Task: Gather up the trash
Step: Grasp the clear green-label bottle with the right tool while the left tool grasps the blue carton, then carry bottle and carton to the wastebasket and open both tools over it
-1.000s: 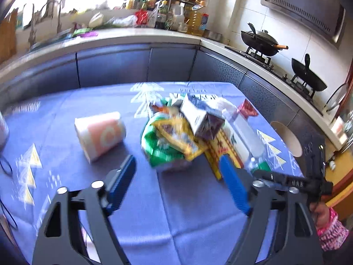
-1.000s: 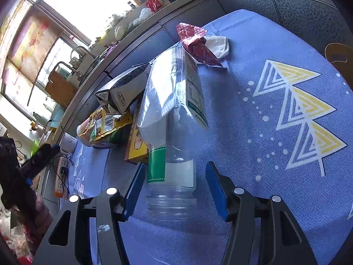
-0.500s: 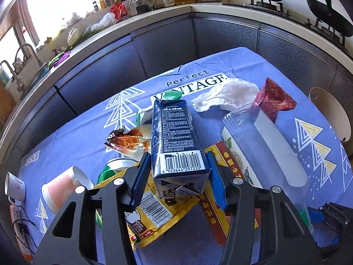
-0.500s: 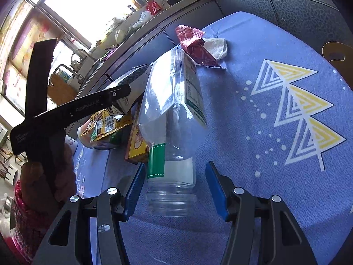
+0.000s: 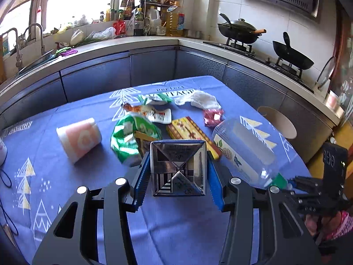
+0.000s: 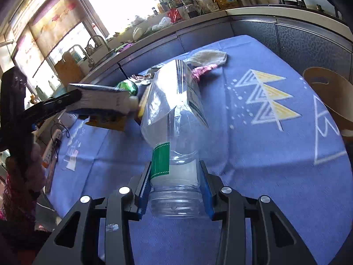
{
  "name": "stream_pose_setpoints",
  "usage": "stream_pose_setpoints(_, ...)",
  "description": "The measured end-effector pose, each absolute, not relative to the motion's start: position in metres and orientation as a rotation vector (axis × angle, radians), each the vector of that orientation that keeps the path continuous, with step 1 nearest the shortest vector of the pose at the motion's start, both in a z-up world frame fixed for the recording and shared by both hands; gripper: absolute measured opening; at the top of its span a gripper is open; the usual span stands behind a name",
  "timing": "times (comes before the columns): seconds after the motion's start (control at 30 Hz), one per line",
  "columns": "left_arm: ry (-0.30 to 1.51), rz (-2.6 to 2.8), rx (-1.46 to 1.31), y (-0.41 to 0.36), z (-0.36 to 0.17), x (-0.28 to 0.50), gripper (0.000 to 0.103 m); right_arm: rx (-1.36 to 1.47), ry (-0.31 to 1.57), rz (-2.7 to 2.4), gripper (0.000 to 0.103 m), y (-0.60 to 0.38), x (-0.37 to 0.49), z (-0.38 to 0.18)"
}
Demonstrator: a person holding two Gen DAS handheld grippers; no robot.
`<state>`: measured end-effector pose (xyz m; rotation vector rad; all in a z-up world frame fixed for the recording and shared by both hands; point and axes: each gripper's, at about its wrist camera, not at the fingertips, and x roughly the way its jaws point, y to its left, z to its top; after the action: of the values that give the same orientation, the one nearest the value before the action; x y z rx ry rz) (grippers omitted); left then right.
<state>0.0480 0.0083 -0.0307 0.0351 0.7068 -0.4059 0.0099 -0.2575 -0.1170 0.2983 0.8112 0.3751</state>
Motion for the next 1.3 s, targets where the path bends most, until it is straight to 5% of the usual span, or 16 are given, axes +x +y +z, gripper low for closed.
stream_pose_setpoints(0.17,0.756,-0.389,-0.028,0.033,-0.062,0.003,0.048,0.299,0.85,0.325,0.044,-0.267,-0.004,-0.123)
stream_pose_setpoints(0.27,0.792,-0.362,-0.051,0.04,-0.079,-0.005,0.049,0.301,0.835,0.307,0.062,-0.264,-0.004,-0.119)
stream_pose_setpoints(0.4,0.833,-0.326,-0.036,0.042,-0.092,-0.007,0.062,0.289,0.818,0.273,0.069,-0.263,-0.004,-0.116)
stream_pose_setpoints(0.43,0.833,-0.329,-0.035,0.043,-0.092,-0.008,0.072,0.286,0.816,0.269,0.071,-0.263,-0.005,-0.116)
stream_pose_setpoints(0.53,0.823,-0.324,-0.033,0.043,-0.087,-0.006,0.077,0.281,0.806,0.251,0.074,-0.263,-0.007,-0.114)
stream_pose_setpoints(0.9,0.823,-0.303,0.203,-0.01,-0.095,-0.003,0.077,0.235,0.786,0.232,0.08,-0.251,0.006,-0.112)
stream_pose_setpoints(0.97,0.846,-0.29,0.216,-0.011,-0.102,-0.001,0.075,0.228,0.785,0.223,0.08,-0.25,0.011,-0.112)
stream_pose_setpoints(1.03,0.864,-0.267,0.218,-0.01,-0.106,0.002,0.049,0.23,0.791,0.216,0.08,-0.25,0.018,-0.115)
stream_pose_setpoints(1.07,0.873,-0.267,0.211,-0.008,-0.107,0.004,0.049,0.234,0.79,0.219,0.079,-0.25,0.021,-0.115)
stream_pose_setpoints(1.1,0.883,-0.276,0.188,-0.004,-0.107,0.006,0.048,0.23,0.794,0.224,0.064,-0.25,0.023,-0.116)
stream_pose_setpoints(1.3,0.872,-0.375,0.055,0.0,-0.086,0.009,0.048,0.304,0.755,0.251,0.062,-0.261,0.014,-0.114)
